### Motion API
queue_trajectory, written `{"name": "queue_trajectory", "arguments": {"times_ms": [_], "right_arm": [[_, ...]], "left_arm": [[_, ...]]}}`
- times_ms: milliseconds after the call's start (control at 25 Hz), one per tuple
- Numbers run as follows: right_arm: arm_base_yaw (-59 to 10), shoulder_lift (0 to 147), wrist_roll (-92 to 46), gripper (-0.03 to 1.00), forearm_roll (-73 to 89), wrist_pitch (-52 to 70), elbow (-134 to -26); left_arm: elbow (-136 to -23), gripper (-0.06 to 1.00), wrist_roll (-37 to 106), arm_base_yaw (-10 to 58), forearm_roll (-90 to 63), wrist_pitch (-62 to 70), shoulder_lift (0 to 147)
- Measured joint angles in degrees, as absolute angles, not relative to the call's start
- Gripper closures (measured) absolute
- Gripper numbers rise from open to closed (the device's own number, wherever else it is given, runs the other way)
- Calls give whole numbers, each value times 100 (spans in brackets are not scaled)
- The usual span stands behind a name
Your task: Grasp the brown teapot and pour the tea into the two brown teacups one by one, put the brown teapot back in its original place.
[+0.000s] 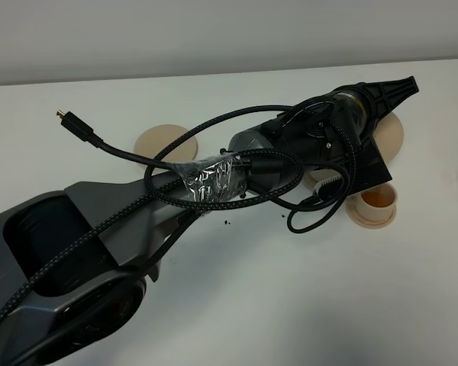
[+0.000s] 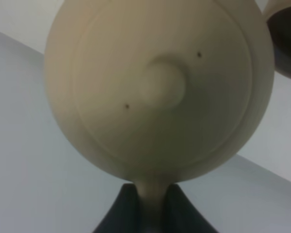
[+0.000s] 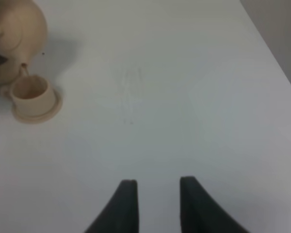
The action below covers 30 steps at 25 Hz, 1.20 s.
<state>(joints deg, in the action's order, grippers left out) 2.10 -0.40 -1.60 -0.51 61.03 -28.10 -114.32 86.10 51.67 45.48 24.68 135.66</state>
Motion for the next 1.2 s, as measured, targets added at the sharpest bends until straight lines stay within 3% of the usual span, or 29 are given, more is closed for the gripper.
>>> {"name": "queue_trajectory", "arguments": {"times_ms": [1200], "right_arm": [[210, -40, -160, 72, -51, 6103, -2810]], "left_arm": [[-11432, 79, 9105, 5167, 4679, 2097, 13566]]}}
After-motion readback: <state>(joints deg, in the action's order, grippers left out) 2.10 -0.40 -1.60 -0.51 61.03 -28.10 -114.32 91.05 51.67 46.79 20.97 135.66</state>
